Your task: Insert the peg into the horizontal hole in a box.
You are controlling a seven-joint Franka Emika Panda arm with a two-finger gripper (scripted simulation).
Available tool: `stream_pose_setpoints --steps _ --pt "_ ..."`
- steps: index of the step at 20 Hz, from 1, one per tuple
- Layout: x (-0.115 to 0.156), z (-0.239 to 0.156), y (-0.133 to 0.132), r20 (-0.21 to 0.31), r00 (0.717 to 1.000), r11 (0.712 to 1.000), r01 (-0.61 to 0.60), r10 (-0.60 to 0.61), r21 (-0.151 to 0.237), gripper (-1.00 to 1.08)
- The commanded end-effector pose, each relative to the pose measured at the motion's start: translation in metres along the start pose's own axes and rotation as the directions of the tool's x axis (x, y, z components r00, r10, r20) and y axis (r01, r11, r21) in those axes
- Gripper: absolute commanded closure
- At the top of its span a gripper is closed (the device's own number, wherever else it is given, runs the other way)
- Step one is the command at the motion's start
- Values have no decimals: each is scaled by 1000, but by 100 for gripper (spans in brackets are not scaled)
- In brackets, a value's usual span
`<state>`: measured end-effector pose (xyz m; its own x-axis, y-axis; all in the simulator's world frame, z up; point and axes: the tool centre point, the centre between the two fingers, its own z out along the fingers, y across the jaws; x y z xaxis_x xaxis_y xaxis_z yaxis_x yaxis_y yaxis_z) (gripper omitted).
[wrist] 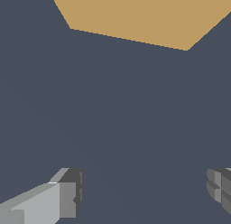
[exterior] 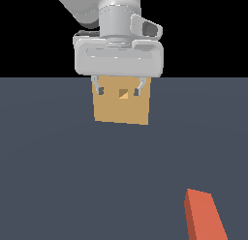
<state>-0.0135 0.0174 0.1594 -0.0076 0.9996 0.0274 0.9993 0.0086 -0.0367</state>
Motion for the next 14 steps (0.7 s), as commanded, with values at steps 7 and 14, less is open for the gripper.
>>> stream_pose_setpoints --steps 7,14 --pt "-17 5 6 2 1000 1000 -17 17 -2 -92" --pt "-77 21 25 7 997 997 -73 73 -10 -92"
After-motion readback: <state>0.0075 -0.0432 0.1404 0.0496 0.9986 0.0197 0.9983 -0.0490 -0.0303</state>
